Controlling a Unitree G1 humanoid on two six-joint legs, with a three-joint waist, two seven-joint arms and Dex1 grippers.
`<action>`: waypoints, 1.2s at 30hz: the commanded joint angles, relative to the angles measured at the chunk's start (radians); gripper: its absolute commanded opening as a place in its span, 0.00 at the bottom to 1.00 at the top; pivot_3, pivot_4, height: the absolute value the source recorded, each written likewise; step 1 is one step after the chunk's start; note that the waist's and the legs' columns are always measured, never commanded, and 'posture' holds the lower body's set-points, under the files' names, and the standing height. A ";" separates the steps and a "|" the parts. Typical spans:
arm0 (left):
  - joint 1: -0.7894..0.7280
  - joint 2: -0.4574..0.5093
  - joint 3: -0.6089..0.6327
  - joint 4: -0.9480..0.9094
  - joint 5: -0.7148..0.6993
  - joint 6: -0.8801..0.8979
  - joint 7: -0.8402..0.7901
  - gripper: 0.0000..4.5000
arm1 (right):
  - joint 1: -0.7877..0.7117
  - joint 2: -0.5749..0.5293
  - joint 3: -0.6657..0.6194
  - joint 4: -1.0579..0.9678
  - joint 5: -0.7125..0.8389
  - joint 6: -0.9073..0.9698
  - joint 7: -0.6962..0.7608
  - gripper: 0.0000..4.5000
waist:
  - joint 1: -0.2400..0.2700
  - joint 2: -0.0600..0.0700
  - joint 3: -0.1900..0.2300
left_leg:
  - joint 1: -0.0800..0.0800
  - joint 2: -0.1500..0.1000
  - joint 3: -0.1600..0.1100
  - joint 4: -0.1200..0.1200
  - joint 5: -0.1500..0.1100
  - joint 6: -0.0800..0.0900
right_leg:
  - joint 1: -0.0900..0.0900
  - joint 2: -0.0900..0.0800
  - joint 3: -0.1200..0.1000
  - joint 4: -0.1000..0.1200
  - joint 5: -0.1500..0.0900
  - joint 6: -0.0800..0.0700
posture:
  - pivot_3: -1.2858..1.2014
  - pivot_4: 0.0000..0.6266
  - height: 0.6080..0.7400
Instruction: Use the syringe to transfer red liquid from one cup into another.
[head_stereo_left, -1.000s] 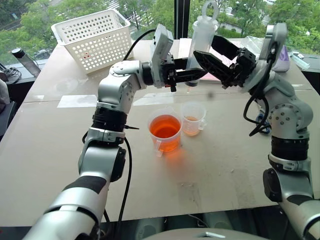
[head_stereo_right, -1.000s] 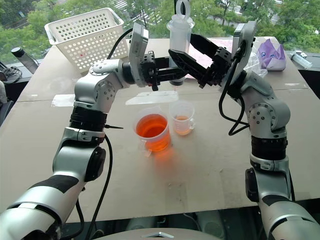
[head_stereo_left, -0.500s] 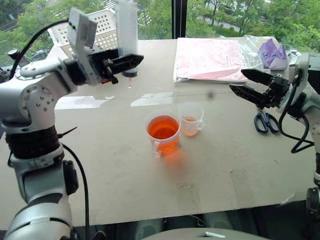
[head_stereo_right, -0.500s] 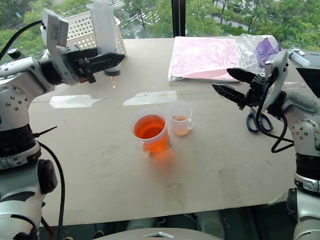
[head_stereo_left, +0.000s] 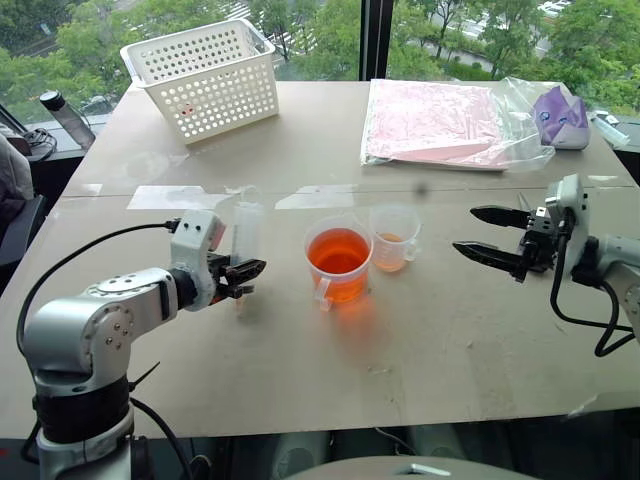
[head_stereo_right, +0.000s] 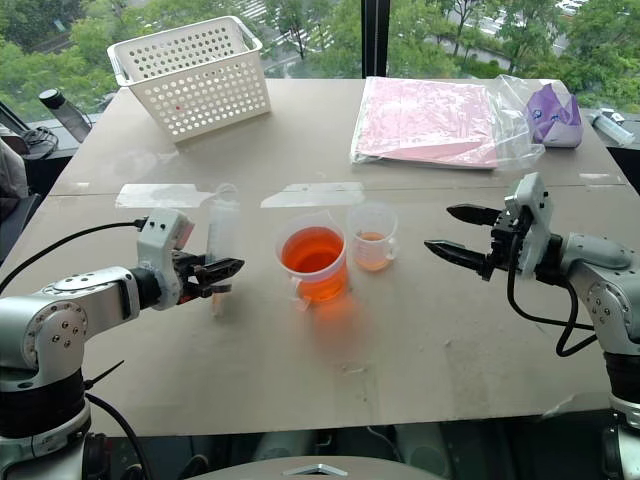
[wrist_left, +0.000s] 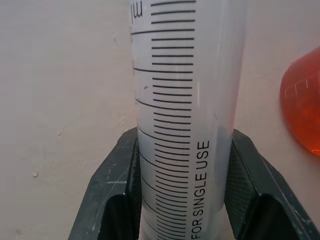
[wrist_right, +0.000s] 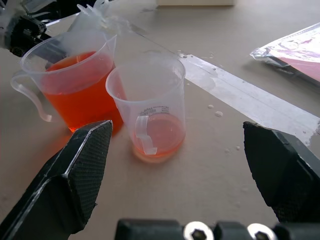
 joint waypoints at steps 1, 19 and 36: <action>0.039 0.024 -0.044 -0.006 0.056 -0.079 0.023 0.77 | 0.000 0.003 -0.001 -0.020 -0.029 -0.048 0.005 1.00 | 0.000 0.000 0.000 | 0.000 0.000 0.000 0.000 0.000 0.000 | 0.000 0.000 0.000 0.000 0.000 0.000 | 0.52 0.24 1.00; 0.541 0.029 0.223 -0.399 -0.173 -0.524 -0.352 0.98 | 0.407 0.030 -0.133 -0.056 -0.091 -0.384 0.177 1.00 | 0.006 0.003 -0.001 | 0.003 0.000 0.001 -0.004 0.000 0.000 | 0.002 -0.001 0.000 -0.004 0.000 0.000 | 0.52 0.24 1.00; 0.805 -0.169 -0.172 -0.106 0.311 -1.213 -0.310 0.98 | 0.702 0.185 -0.154 0.066 -0.207 -0.682 0.094 1.00 | 0.016 0.014 -0.008 | 0.020 0.000 0.001 -0.009 -0.008 0.011 | 0.025 -0.004 -0.001 -0.019 -0.002 -0.004 | 0.52 0.24 1.00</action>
